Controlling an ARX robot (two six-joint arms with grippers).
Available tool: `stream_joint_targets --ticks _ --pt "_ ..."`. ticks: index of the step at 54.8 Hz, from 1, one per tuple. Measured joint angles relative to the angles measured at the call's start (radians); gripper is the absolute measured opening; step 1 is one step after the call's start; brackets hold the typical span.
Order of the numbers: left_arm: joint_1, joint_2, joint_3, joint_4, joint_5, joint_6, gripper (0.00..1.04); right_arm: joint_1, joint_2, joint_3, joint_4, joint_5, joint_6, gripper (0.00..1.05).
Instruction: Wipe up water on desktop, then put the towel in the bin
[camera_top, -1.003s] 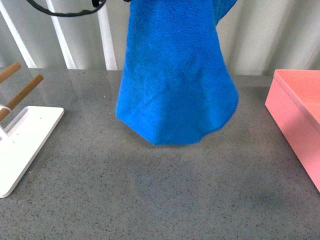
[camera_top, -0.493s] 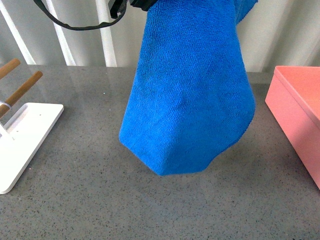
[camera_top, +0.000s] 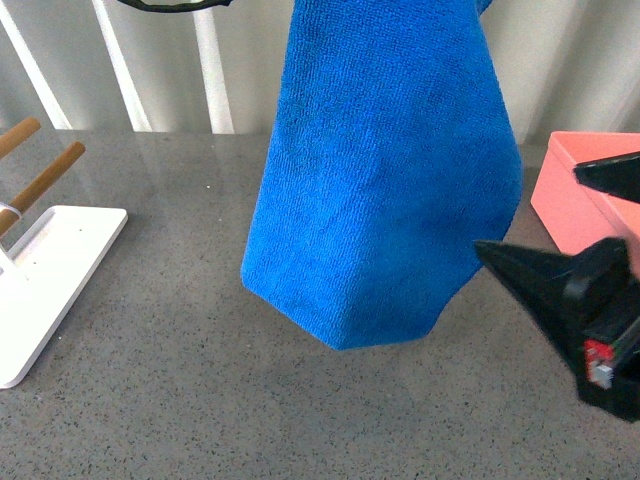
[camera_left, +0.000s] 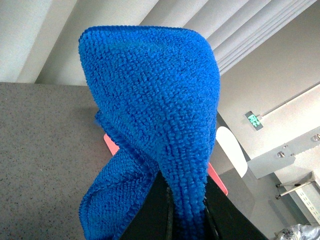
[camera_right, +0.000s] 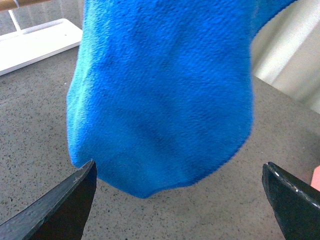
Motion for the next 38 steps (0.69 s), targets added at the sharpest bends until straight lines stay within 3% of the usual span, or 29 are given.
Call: stream_joint_targets --ticks 11,21,38 --pt "-0.027 -0.001 0.002 -0.01 -0.016 -0.01 0.05 0.021 0.169 0.005 0.201 0.011 0.013 0.98" --pt "-0.046 -0.012 0.002 -0.01 -0.022 -0.029 0.05 0.021 0.273 0.063 0.29 -0.026 0.03 0.98" --pt "-0.053 -0.017 0.002 -0.011 -0.025 -0.037 0.05 0.017 0.362 0.201 0.315 -0.043 0.064 0.96"
